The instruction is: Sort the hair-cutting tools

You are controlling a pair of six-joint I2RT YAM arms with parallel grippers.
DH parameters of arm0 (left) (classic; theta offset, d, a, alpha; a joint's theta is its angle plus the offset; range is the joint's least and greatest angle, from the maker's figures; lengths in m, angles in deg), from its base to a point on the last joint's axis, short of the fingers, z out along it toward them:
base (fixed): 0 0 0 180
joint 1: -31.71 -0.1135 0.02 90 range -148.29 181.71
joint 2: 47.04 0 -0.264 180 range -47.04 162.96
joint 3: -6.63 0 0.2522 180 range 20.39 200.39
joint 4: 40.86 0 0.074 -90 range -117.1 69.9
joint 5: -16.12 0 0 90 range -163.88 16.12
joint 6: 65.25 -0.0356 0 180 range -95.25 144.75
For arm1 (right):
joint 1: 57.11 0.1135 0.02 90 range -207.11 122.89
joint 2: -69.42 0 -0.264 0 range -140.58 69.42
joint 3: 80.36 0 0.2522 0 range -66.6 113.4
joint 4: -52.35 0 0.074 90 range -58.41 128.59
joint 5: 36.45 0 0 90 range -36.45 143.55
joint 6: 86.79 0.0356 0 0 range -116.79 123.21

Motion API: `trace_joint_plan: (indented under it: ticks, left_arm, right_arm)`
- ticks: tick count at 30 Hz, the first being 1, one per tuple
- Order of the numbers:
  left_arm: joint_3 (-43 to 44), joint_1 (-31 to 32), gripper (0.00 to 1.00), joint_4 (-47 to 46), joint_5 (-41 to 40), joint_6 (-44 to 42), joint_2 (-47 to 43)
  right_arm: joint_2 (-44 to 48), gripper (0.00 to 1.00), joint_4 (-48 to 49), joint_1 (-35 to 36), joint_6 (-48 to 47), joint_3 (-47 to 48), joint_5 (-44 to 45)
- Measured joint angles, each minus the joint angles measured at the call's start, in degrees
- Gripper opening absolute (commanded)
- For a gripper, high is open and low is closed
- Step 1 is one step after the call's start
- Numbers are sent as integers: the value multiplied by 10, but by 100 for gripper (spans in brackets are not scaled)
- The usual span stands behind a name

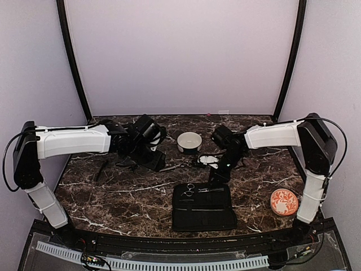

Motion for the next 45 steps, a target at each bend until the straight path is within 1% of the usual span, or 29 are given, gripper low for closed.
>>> trace_joint_plan:
  ticks: [4, 9, 15, 18, 21, 25, 31, 37, 39, 45]
  left_arm:
    - [-1, 0, 57, 0, 6, 0, -2]
    - [-2, 0, 57, -1, 9, 0, -9]
    - [-3, 0, 57, -3, 11, -1, -15]
    - [-4, 0, 57, -4, 10, -1, -15]
    - [-3, 0, 57, -4, 10, -5, -15]
    - [-3, 0, 53, -5, 10, -15, -11]
    - [-3, -8, 54, -10, 20, -75, 10]
    - [-2, -40, 53, -34, 59, -146, 30]
    - [7, -49, 53, -37, 77, -166, 47]
    - [49, -60, 52, -43, 129, -222, 113]
  right_arm:
    - [2, 16, -18, 0, 1, 28, -10]
    - [3, 16, -23, 0, 0, 35, -2]
    - [-28, 16, -26, 0, -3, 43, 0]
    - [-42, 12, -27, 1, -5, 43, -1]
    - [-52, 1, -24, 1, -2, 47, -1]
    - [-57, 0, -28, 2, 4, 58, 0]
    - [-72, 0, -48, 2, 21, 81, -1]
    - [-89, 0, -63, 3, 28, 107, -4]
    - [-90, 4, -64, 4, 27, 108, -3]
    - [-79, 23, -64, 5, 21, 108, -16]
